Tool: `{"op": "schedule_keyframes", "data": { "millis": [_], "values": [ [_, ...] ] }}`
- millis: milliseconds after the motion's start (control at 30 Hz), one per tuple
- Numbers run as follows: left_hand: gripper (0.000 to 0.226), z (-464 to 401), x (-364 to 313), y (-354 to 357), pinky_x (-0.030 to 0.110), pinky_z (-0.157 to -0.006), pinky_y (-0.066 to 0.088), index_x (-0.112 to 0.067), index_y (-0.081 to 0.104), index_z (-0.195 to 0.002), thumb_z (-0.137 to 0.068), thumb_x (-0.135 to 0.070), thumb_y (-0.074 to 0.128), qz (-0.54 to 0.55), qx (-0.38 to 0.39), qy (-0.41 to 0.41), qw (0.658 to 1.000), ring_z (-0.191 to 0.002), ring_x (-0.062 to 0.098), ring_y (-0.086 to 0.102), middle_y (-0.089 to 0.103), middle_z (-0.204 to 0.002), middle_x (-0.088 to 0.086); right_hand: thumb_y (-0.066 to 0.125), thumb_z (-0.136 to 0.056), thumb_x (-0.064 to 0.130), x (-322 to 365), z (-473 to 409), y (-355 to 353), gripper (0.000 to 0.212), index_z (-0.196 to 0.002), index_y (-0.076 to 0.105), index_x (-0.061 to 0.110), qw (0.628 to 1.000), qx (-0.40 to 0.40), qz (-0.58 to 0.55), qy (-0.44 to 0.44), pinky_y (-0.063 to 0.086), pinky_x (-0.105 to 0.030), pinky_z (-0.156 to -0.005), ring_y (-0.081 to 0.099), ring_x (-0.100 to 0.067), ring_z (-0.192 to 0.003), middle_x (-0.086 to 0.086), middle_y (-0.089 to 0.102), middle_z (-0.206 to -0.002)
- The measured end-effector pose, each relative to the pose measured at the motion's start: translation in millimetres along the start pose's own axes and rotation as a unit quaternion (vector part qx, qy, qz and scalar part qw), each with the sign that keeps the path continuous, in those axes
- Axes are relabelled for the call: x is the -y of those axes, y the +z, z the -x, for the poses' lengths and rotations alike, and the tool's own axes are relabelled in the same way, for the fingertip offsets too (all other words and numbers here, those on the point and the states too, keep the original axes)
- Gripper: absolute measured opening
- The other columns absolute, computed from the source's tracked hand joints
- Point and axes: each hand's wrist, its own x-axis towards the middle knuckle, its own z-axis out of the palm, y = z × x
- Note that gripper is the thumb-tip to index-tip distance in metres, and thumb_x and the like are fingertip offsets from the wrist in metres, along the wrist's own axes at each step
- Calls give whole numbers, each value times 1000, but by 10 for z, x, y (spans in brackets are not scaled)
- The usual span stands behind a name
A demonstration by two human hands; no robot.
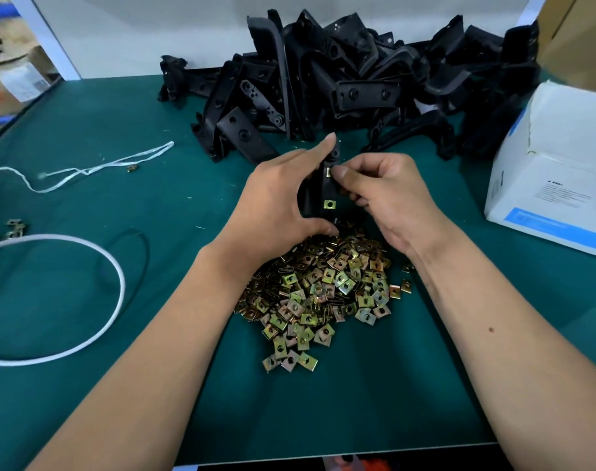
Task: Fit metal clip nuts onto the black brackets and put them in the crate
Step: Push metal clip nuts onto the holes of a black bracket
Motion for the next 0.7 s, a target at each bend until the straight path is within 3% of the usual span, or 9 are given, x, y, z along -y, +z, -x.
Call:
{"op": "schedule_keyframes", "data": {
  "millis": [67, 133, 200, 267, 367, 467, 700],
  "values": [
    [118, 0, 14, 6, 26, -100, 48, -15, 42, -156, -55, -35, 100, 3, -3, -5, 1000, -103, 9, 58, 61, -113, -9, 76, -92, 17, 0, -9, 18, 17, -75, 76, 20, 1000, 4, 0, 2, 42, -19, -61, 53, -3, -62, 5, 66, -68],
    [118, 21, 43, 16, 14, -101, 44, -15, 42, -156, -55, -36, 100, 22, -8, -15, 1000, -104, 5, 57, 60, -116, -10, 72, -95, 19, 0, -6, 27, 15, -81, 76, 18, 1000, 8, -6, 9, 42, -21, -62, 54, -5, -65, 3, 66, -71],
    [117, 33, 82, 21, 1, -98, 35, -16, 42, -156, -56, -39, 98, 35, -17, -23, 999, -105, -2, 53, 58, -119, -11, 65, -101, 23, 6, -10, 19, 22, -86, 76, 13, 998, 20, -47, 26, 43, -22, -61, 55, -8, -66, 1, 66, -70],
    [116, 38, 108, 24, -2, -96, 33, -17, 41, -156, -57, -43, 96, 32, -24, -32, 999, -104, -2, 53, 58, -119, -12, 58, -105, 27, 20, -9, -10, 31, -90, 77, 8, 996, 22, -71, 41, 44, -22, -60, 57, -11, -68, -2, 68, -71],
    [117, 33, 124, 24, -2, -92, 34, -19, 41, -157, -57, -51, 94, 28, -45, -62, 997, -103, 1, 56, 59, -118, -12, 59, -104, 27, 11, -2, -36, 29, -89, 79, 11, 1000, 20, 13, 18, 48, -25, -64, 61, -11, -70, -1, 72, -74],
    [117, 40, 121, 32, -2, -90, 35, -17, 42, -156, -57, -53, 93, 23, -70, -88, 993, -103, 4, 58, 60, -117, -11, 65, -100, 25, -3, 22, -22, 24, -83, 79, 17, 995, 31, 98, -3, 48, -19, -59, 60, -3, -63, 4, 72, -69],
    [118, 26, 41, 44, 14, -86, 43, -14, 47, -150, -51, -57, 95, -17, -101, -128, 986, -94, 3, 57, 57, -106, -16, 67, -98, 27, 11, 75, 103, 30, -76, 76, 8, 993, 8, 114, -16, 44, -27, -64, 52, -3, -58, 0, 63, -64]
  ]
}}
